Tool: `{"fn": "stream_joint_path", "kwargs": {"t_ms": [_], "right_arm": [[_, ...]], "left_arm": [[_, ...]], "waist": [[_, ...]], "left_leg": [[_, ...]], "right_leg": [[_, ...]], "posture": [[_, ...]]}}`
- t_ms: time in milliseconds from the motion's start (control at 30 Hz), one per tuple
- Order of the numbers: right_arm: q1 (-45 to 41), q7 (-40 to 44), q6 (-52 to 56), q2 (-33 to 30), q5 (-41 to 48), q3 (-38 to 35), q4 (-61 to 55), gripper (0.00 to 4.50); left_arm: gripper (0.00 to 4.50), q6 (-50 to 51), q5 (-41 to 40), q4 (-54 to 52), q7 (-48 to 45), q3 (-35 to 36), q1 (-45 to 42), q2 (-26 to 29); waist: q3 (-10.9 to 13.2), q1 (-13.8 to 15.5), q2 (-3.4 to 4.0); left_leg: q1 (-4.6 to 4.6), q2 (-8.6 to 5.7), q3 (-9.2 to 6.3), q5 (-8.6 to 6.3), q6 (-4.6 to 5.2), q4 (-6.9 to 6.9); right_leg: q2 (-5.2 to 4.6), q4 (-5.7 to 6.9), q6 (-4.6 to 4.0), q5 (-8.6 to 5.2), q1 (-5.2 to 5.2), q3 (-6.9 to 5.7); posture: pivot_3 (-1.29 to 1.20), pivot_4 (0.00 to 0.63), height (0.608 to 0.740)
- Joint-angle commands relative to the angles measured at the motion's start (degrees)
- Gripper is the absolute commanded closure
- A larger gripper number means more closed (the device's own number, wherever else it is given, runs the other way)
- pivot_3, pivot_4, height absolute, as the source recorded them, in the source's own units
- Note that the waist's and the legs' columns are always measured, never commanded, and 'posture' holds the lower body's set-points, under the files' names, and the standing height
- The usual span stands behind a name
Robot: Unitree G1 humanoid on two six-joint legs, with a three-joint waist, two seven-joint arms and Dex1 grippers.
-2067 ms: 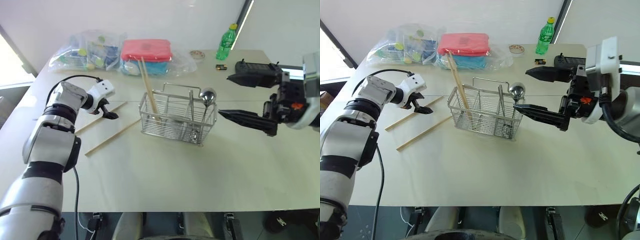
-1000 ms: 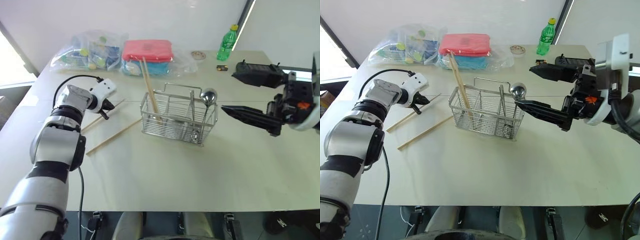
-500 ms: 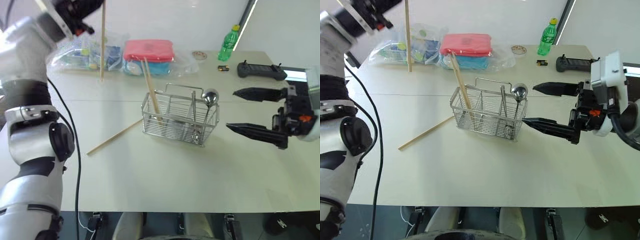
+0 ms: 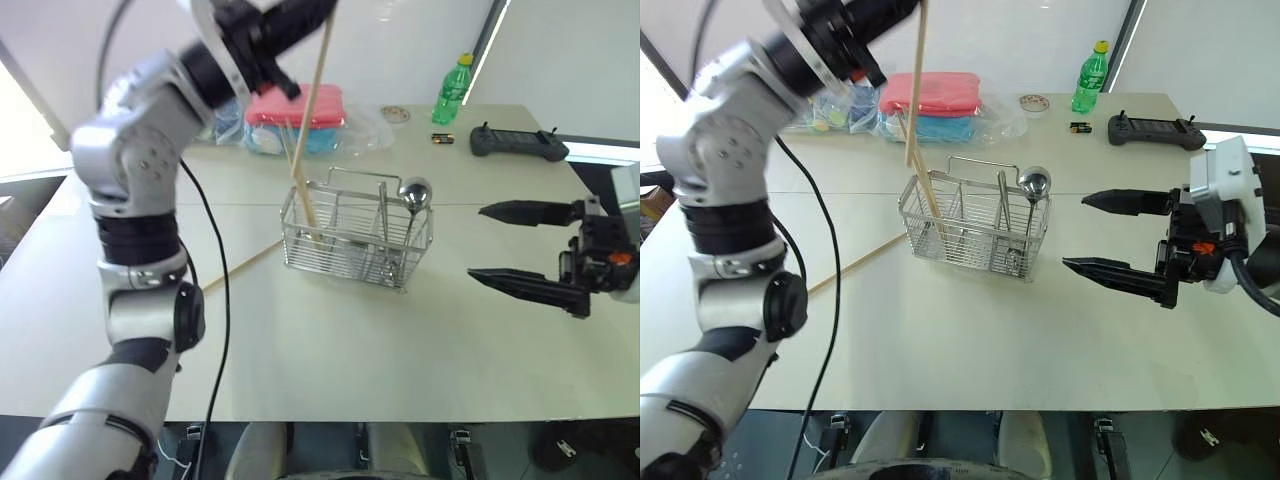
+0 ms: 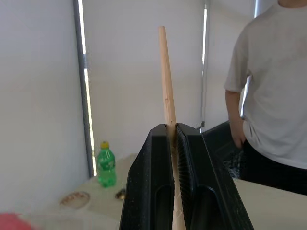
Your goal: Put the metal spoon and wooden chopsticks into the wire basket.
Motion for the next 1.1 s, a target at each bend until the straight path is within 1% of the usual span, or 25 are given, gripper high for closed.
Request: {"fn": "stream_joint_path", "kwargs": {"t_ms": [33, 133, 233, 433, 467, 533, 567, 600, 700, 767, 833, 933, 1000, 1067, 1100], "right_arm": [[0.5, 0.8, 0.0, -1.6, -0.2, -3.6, -1.7, 0.00], [0.2, 0.1, 0.6, -1.6, 0.6, -4.1, -1.8, 0.00], [-1.1, -1.5, 1.4, -1.5, 2.1, -4.0, -1.7, 0.00], [-1.8, -2.6, 1.2, -1.0, 1.6, -2.6, -1.7, 0.00], [-1.9, -2.8, 1.1, -1.0, 1.6, -2.5, -1.5, 0.00], [-2.3, -3.0, 1.1, -1.0, 1.8, -2.2, -1.2, 0.00], [-2.5, -3.0, 1.2, -1.0, 1.8, -2.1, -1.1, 0.00], [-2.6, -3.0, 1.2, -1.1, 1.8, -1.9, -1.0, 0.00], [-3.4, -2.8, 0.9, -1.0, 1.4, -0.8, 0.1, 0.00], [-3.4, -2.3, 0.5, -0.9, 0.8, -0.4, 0.4, 0.00], [-2.9, -1.2, 0.2, -1.3, -0.1, -0.1, 0.8, 0.00], [0.4, 2.7, -1.2, -2.1, -3.1, -0.9, 0.3, 0.00], [2.4, 4.5, -2.2, -2.0, -4.7, -1.4, 0.0, 0.00], [3.3, 5.1, -2.9, -1.7, -5.3, -1.6, -0.2, 0.00], [3.4, 5.2, -3.1, -1.6, -5.5, -1.7, -0.2, 0.00]], "left_arm": [[4.45, -3.1, 0.9, -1.3, 1.5, -1.1, 1.5, -0.8], [4.45, -4.1, 1.3, -0.5, 2.7, -2.0, 4.2, -2.5], [4.45, -6.2, 3.1, 0.1, 2.3, -4.3, 6.8, -2.9], [4.45, -6.4, 2.6, 1.0, 2.3, -5.1, 8.2, -3.5], [3.72, -6.0, 2.1, 0.9, 2.1, -5.0, 8.3, -3.4], [2.92, -5.2, 1.6, 0.2, 1.9, -4.8, 8.4, -3.0], [2.43, -5.1, 1.6, -0.1, 1.9, -4.9, 8.5, -2.8], [1.83, -4.8, 1.5, -0.4, 1.9, -4.9, 8.5, -2.6], [0.37, -1.3, -1.7, -3.2, 2.5, -2.8, 7.8, -0.9], [0.37, 0.9, -3.2, -4.9, 2.8, -2.1, 7.3, 0.5], [0.37, 3.5, -5.3, -7.5, 2.8, -0.3, 6.2, 3.7], [0.37, 7.9, -7.0, -8.0, 0.3, 2.8, 3.3, 13.8], [0.37, 8.1, -6.4, -6.8, -5.1, 2.3, 2.9, 21.6], [0.37, 6.9, -4.3, -4.6, -12.2, -0.1, 4.5, 29.5], [0.37, 6.2, -3.5, -3.8, -14.4, -1.1, 5.1, 31.8]], "waist": [[0.0, 0.0, -0.06], [0.0, 0.1, -0.06], [0.0, 0.1, -0.04], [0.0, 0.1, -0.06], [0.0, 0.0, -0.06], [0.0, 0.1, -0.06], [0.0, 0.1, -0.06], [0.0, 0.1, -0.06], [0.0, 0.0, -0.06], [0.0, 0.0, -0.06], [0.1, 0.0, -0.06], [0.1, -0.1, -0.06], [0.1, -0.4, -0.02], [0.1, -0.4, 0.05], [0.1, -0.4, 0.06]], "left_leg": [[-0.04, -0.01, 0.00, 0.00, 0.00, 0.01], [-0.05, -0.02, 0.00, 0.00, 0.00, 0.03], [-0.01, -0.01, 0.00, 0.00, 0.00, 0.02], [-0.06, -0.01, 0.00, 0.00, 0.01, 0.02], [-0.05, -0.01, 0.00, -0.01, 0.01, 0.01], [-0.06, -0.01, 0.00, -0.01, 0.01, -0.01], [-0.06, -0.01, 0.00, -0.01, 0.01, -0.01], [-0.06, -0.01, 0.00, -0.01, 0.01, -0.02], [-0.06, -0.01, 0.00, -0.01, 0.01, -0.01], [-0.06, -0.01, 0.00, -0.01, 0.01, -0.01], [-0.05, -0.01, -0.01, -0.01, 0.01, -0.02], [-0.07, 0.01, -0.01, -0.01, 0.01, -0.06], [-0.06, 0.02, 0.01, -0.01, 0.01, -0.12], [-0.01, 0.02, 0.05, -0.02, 0.02, -0.16], [0.00, 0.01, 0.08, -0.02, 0.02, -0.16]], "right_leg": [[0.00, -0.01, 0.00, 0.00, -0.02, 0.01], [0.00, -0.05, 0.00, 0.00, 0.00, 0.01], [0.00, -0.05, 0.00, 0.00, 0.03, 0.01], [0.00, -0.06, -0.01, 0.00, 0.00, 0.01], [0.00, -0.07, -0.01, -0.01, 0.00, 0.01], [0.00, -0.08, -0.01, -0.01, -0.02, 0.01], [0.00, -0.08, -0.01, -0.01, -0.02, 0.01], [0.00, -0.08, -0.01, -0.01, -0.03, 0.01], [0.00, -0.08, -0.01, -0.01, -0.02, 0.01], [0.00, -0.08, -0.01, -0.01, -0.03, 0.01], [0.00, -0.07, -0.01, -0.01, -0.04, 0.01], [0.03, -0.06, 0.01, -0.03, -0.09, 0.00], [0.05, -0.06, 0.07, -0.07, -0.14, 0.01], [0.04, -0.08, 0.08, -0.08, -0.11, 0.03], [0.04, -0.07, 0.06, -0.09, -0.10, 0.05]], "posture": [[0.00, 0.150, 0.692], [0.00, 0.150, 0.692], [0.00, 0.150, 0.692], [0.00, 0.150, 0.692], [0.00, 0.150, 0.692], [0.00, 0.150, 0.692], [0.00, 0.150, 0.692], [0.00, 0.150, 0.692], [0.00, 0.150, 0.692], [0.00, 0.150, 0.692], [0.00, 0.150, 0.692], [0.00, 0.150, 0.692], [0.00, 0.150, 0.692], [0.00, 0.150, 0.692], [0.00, 0.150, 0.692]]}}
